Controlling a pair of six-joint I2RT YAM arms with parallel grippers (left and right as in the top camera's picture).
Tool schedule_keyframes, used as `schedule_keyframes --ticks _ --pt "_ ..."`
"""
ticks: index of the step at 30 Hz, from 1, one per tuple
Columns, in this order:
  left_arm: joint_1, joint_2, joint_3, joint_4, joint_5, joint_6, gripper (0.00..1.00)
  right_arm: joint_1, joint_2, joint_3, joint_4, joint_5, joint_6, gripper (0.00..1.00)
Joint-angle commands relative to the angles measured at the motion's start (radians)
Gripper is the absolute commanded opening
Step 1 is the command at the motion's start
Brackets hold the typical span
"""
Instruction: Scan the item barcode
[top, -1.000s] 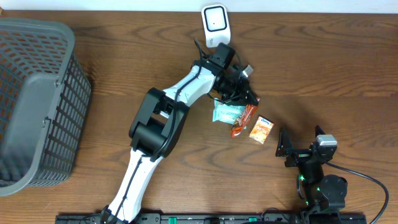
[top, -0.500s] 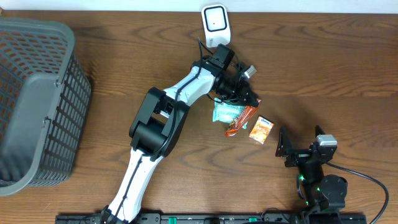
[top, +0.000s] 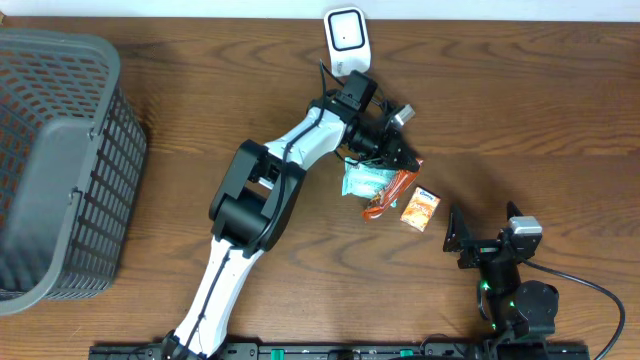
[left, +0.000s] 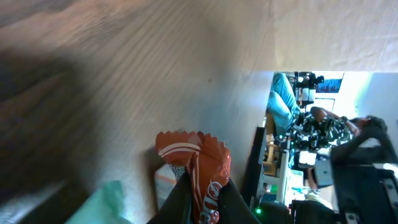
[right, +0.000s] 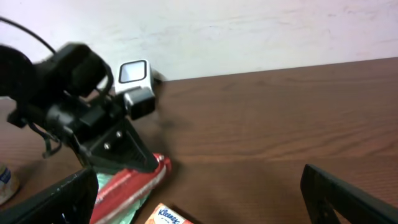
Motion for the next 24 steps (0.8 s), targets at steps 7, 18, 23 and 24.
schedule_keyframes --ticks 7,18,23,24 --pt "0.007 0.122 0.007 0.082 0.137 -0.055 0.07 0.006 0.000 -0.001 -0.003 -0.005 -0.015 0.99" --pt "0.031 0.119 0.014 0.208 0.137 -0.212 0.73 0.006 0.000 -0.001 -0.003 -0.005 -0.015 0.99" --pt "0.043 0.114 0.032 0.250 0.136 -0.260 0.76 0.006 0.000 -0.001 -0.003 -0.005 -0.015 0.99" --pt "0.045 0.111 0.037 0.262 0.136 -0.275 0.77 0.006 0.000 -0.001 -0.003 -0.005 -0.015 0.99"
